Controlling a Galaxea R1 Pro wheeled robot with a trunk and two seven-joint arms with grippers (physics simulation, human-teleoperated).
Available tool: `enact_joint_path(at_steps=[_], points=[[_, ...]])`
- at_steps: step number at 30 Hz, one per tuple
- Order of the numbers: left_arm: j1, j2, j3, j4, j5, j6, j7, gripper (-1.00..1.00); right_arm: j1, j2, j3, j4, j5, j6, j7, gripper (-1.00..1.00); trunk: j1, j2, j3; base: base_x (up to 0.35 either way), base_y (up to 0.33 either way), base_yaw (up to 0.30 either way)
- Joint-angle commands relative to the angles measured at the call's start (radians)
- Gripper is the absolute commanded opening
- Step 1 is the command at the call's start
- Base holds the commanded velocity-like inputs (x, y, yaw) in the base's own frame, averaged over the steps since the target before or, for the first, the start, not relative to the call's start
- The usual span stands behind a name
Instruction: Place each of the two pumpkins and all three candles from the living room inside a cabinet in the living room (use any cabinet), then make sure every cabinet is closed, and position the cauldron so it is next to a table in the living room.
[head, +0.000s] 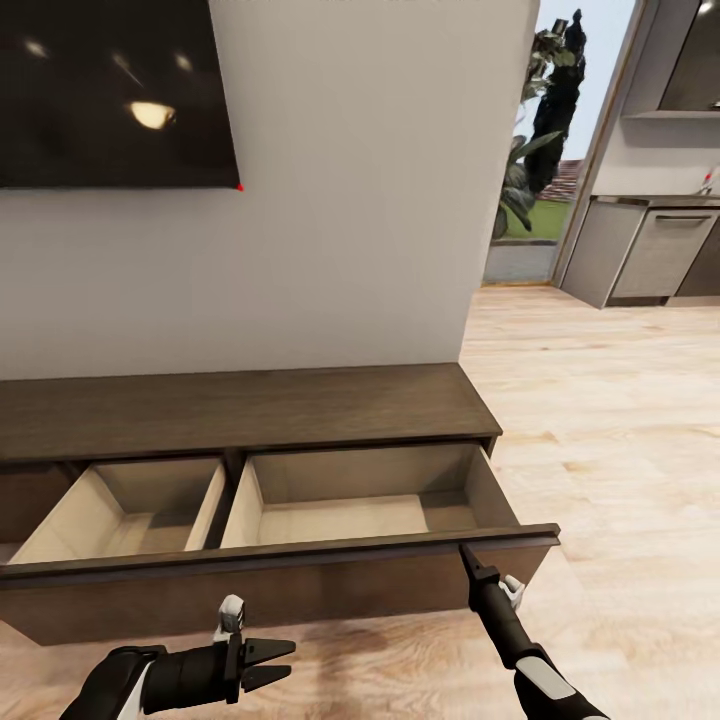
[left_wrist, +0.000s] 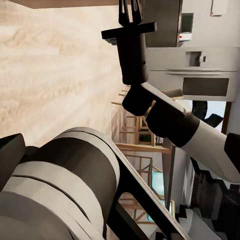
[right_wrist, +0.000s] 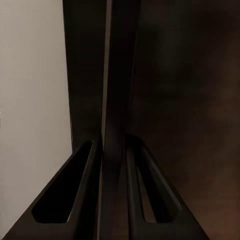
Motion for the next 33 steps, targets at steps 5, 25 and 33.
enact_joint_path(at_steps=[5, 25, 33], points=[[-0.001, 0.0, 0.0, 0.0, 0.002, 0.01, -0.002, 1.0, 0.0, 0.001, 0.034, 0.031, 0.013, 0.01, 0.003, -1.0, 0.0, 0.0, -0.001, -0.086, 0.0, 0.0], [-0.001, 0.0, 0.0, 0.0, 0.002, 0.01, -0.002, 1.0, 0.0, 0.001, 0.034, 0.031, 0.013, 0.01, 0.003, -1.0, 0.0, 0.0, -0.001, -0.042, 0.0, 0.0], [-0.001, -0.001, 0.0, 0.0, 0.002, 0.01, -0.002, 1.0, 0.0, 0.001, 0.035, 0.031, 0.013, 0.01, 0.003, -1.0, 0.0, 0.0, -0.001, -0.001, 0.0, 0.0]])
